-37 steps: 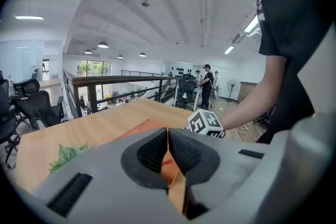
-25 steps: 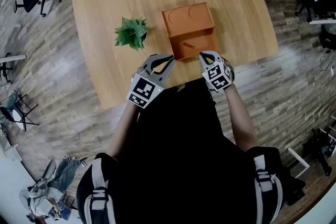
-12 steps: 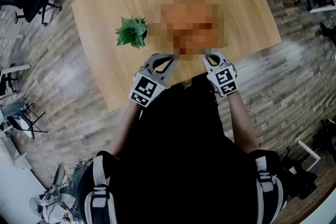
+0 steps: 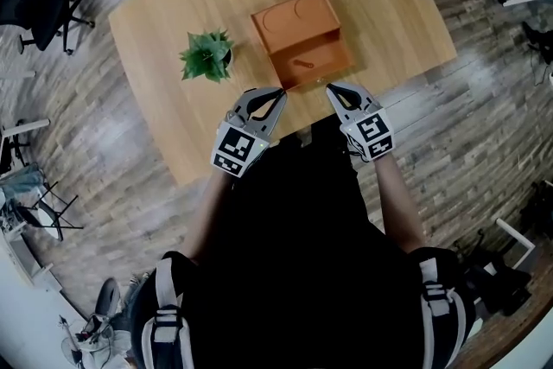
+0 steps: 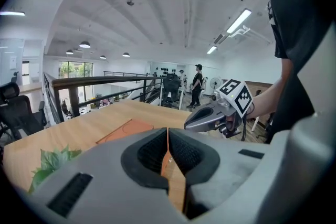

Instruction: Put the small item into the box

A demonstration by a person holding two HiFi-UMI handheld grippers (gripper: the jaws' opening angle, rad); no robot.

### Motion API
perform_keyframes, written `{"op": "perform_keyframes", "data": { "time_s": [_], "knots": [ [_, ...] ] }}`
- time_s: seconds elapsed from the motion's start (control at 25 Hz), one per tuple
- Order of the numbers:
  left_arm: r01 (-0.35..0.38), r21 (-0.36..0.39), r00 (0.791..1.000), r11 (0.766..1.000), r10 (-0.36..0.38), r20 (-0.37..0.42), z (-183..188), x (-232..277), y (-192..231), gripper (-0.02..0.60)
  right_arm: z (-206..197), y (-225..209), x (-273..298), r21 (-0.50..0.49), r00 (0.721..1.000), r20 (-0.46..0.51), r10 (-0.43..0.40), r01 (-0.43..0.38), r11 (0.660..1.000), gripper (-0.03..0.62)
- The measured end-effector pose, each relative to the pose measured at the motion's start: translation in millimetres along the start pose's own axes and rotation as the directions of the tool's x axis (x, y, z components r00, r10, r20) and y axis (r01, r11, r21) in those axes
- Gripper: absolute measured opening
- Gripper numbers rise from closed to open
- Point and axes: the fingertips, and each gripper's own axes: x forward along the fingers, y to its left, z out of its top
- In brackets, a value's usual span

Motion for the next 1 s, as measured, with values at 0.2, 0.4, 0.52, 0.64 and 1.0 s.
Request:
{"op": "perform_keyframes", "data": {
  "time_s": [0.2,0.4,0.52,0.64,1.0],
  "knots": [
    [0.004,0.01,1.0,1.0,-0.004,-0.003,-1.0,4.8,-3.3,0.027,2.2,-1.6,-5.0,-0.008,1.0,0.011,-0.009,0.009,1.0,0.025],
    [0.002,0.017,1.0,1.0,-0.002,-0.001,3.5,3.7,-7.3,0.028,4.0,0.6,-9.4,-0.02,1.0,0.004,0.0,0.001,1.0,0.025],
    [0.004,0.022,1.0,1.0,-0.004,0.005,5.1,4.2,-7.3,0.028,7.0,-0.2,-9.3,-0.03,1.0,0.008,-0.001,0.001,1.0,0.025],
    [0.009,0.023,1.0,1.0,-0.009,0.008,5.9,4.2,-8.6,0.026,9.7,0.5,-11.5,-0.033,1.0,0.013,-0.004,0.005,0.999,0.025],
    [0.028,0.041,0.999,0.999,-0.028,0.015,7.8,3.7,-16.1,0.028,6.5,4.0,-19.2,-0.034,1.0,0.015,-0.025,0.026,0.999,0.025]
  ]
}}
